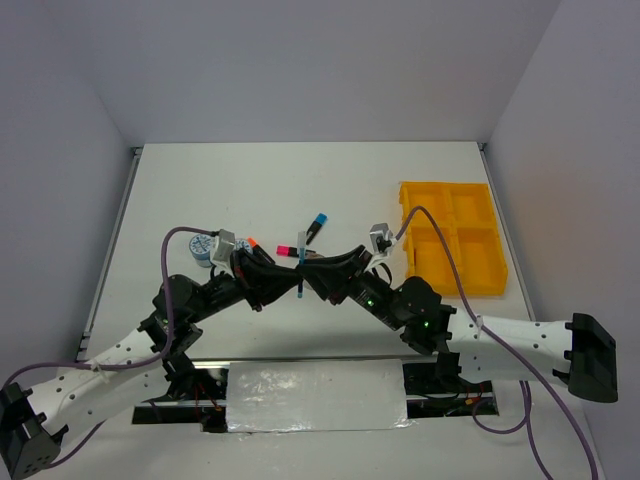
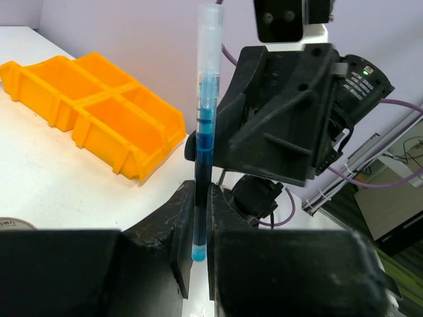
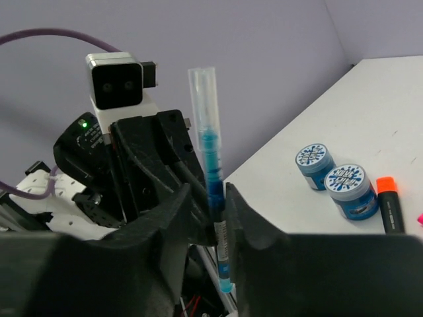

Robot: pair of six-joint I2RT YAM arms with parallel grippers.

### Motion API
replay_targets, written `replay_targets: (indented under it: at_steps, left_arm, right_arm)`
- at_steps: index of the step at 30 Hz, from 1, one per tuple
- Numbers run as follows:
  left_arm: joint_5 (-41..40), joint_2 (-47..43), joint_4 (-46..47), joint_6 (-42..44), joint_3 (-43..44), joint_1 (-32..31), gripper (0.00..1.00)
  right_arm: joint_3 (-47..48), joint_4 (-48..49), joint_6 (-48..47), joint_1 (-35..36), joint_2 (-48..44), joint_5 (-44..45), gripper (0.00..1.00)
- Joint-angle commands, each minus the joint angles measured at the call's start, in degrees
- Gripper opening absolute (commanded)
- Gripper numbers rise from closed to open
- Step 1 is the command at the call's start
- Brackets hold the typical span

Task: Sort the stationery into containers
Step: Close the pen cap on the pen.

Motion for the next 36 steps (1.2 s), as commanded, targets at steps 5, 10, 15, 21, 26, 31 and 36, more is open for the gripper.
replay_targets:
  at_steps: [5, 10, 15, 21, 26, 31, 36]
  left_arm:
    - [3.11, 0.93, 4.85, 0.67, 1.49, 0.14, 0.00]
    - [4.86, 1.55, 5.64, 0.67, 1.75, 0.14, 0.05]
    - [8.81, 3.56, 6.70, 0.76, 3.07, 0.14, 0.46]
    - [10.23, 4.62, 7.75, 0.85, 3.51, -0.29, 0.44]
    - [10.23, 4.01, 7.05, 1.55, 3.51, -0.56, 0.04]
    - [11.19, 3.57, 6.35, 2.17, 3.77, -0.82, 0.00]
    - [12.33, 2.51, 4.68, 3.40, 3.95, -1.52, 0.00]
  right_arm:
    - [1.98, 2.35, -2.53, 0.62, 0.60, -1.30, 0.09]
    - [1.99, 1.64, -2.71, 0.53, 0.60, -0.94, 0.00]
    - [2.16, 2.87, -4.11, 0.44, 1.30, -3.57, 0.00]
    - [2.60, 3.75, -4.64, 0.62, 2.18, -6.92, 0.00]
    - [2.43, 3.66, -4.91, 0.62, 1.74, -7.36, 0.00]
    - [2.43, 3.75, -6.31, 0.62, 1.04, -9.38, 0.24]
    - [3.74, -1.34, -7.81, 0.44, -0.55, -9.29, 0.56]
